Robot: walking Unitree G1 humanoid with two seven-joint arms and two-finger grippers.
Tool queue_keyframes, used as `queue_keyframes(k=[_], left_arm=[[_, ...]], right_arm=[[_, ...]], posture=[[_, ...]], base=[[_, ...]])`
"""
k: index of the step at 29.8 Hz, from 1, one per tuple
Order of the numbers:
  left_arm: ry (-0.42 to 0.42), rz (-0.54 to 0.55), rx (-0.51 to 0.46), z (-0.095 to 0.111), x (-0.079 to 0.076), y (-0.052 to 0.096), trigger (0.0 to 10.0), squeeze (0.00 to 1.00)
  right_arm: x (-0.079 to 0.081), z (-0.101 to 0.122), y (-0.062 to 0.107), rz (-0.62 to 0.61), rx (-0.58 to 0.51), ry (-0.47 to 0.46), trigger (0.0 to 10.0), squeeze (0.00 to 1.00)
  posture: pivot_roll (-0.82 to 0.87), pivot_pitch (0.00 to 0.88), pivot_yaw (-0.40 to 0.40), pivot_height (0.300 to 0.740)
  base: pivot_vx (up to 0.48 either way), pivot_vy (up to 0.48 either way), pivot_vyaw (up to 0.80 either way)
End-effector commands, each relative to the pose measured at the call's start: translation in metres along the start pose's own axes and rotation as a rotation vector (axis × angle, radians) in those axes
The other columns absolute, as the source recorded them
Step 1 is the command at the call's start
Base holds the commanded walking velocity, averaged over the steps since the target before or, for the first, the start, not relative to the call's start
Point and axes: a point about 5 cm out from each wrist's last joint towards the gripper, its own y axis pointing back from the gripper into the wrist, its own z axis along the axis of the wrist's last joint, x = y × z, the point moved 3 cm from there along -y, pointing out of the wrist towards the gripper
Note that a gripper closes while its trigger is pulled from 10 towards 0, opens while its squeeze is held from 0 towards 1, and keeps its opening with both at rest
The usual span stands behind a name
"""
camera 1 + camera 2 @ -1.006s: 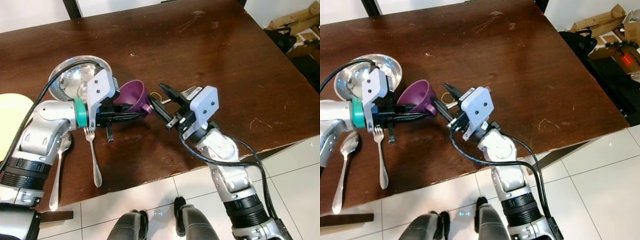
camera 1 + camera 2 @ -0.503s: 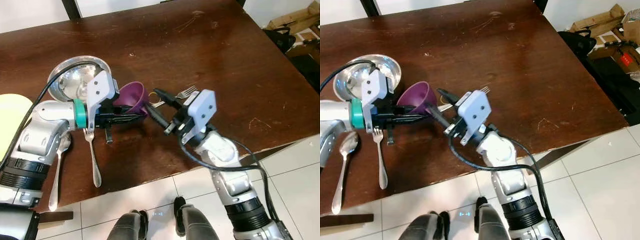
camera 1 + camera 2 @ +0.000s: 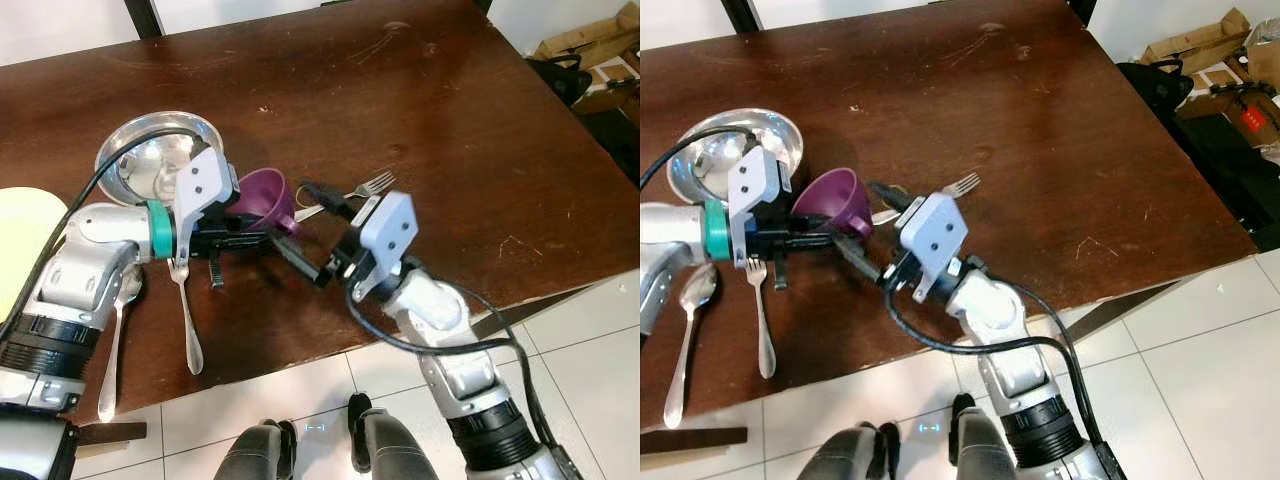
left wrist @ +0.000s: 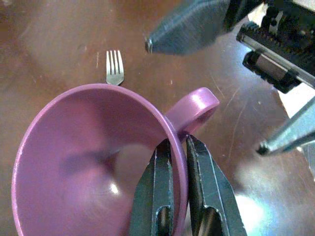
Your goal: Setting the table
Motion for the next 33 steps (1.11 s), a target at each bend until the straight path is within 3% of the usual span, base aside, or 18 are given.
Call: queue_keyframes(k=[1,12,13,14,16,17,18,21,22,24,25,33], left_arm=[[-0.007,-0.001,0.016,-0.002,0.000,0.002,10.0,0.00],[-0.018,-0.036,-0.015,0.008,-0.003,0.002,10.0,0.00],[-0.017,-0.049,-0.019,0.009,-0.005,0.003,10.0,0.00],[-0.016,-0.056,-0.023,0.011,-0.006,0.003,10.0,0.00],[-0.016,-0.056,-0.023,0.011,-0.006,0.003,10.0,0.00],[-0.016,-0.060,-0.026,0.012,-0.006,0.003,10.0,0.00],[-0.017,-0.062,-0.027,0.012,-0.006,0.003,10.0,0.00],[-0.017,-0.062,-0.027,0.012,-0.006,0.003,10.0,0.00],[-0.018,-0.065,-0.027,0.013,-0.006,0.004,10.0,0.00],[-0.018,-0.065,-0.027,0.013,-0.006,0.004,10.0,0.00],[-0.019,-0.068,-0.026,0.012,-0.007,0.004,10.0,0.00],[-0.016,-0.080,-0.028,0.013,-0.009,0.004,10.0,0.00]], right_arm=[[0.004,-0.007,0.003,0.015,0.028,-0.012,10.0,0.00],[0.011,-0.017,0.004,0.046,0.057,-0.052,10.0,0.00],[0.010,-0.017,0.003,0.042,0.055,-0.053,8.9,0.00],[0.010,-0.017,0.003,0.042,0.055,-0.053,6.1,0.00],[0.010,-0.017,0.003,0.042,0.055,-0.053,6.1,0.00],[0.009,-0.017,0.002,0.042,0.055,-0.054,4.7,0.00],[0.009,-0.018,0.002,0.040,0.055,-0.054,4.0,0.00],[0.009,-0.018,0.002,0.040,0.055,-0.054,4.0,0.00],[0.008,-0.018,0.002,0.036,0.052,-0.056,1.9,0.00],[0.008,-0.018,0.002,0.036,0.052,-0.056,1.9,0.00],[0.007,-0.017,0.002,0.028,0.048,-0.058,0.4,0.00],[0.004,-0.016,0.003,0.023,0.036,-0.086,0.0,0.00]], posture=[[0.03,0.188,0.109,0.740],[0.04,0.189,0.111,0.740],[0.04,0.189,0.111,0.740],[0.04,0.190,0.110,0.740],[0.04,0.190,0.110,0.740],[0.04,0.190,0.110,0.740],[0.04,0.190,0.110,0.740],[0.04,0.190,0.110,0.740],[0.04,0.190,0.111,0.740],[0.04,0.190,0.111,0.740],[0.04,0.191,0.111,0.740],[0.04,0.191,0.111,0.740]], base=[[0.000,0.000,0.00],[0.000,0.000,0.00],[0.000,0.000,0.00],[0.000,0.000,0.00],[0.000,0.000,0.00],[0.000,0.000,0.00],[0.000,0.000,0.00],[0.000,0.000,0.00],[0.000,0.000,0.00],[0.000,0.000,0.00],[0.000,0.000,0.00],[0.000,0.000,0.00]])
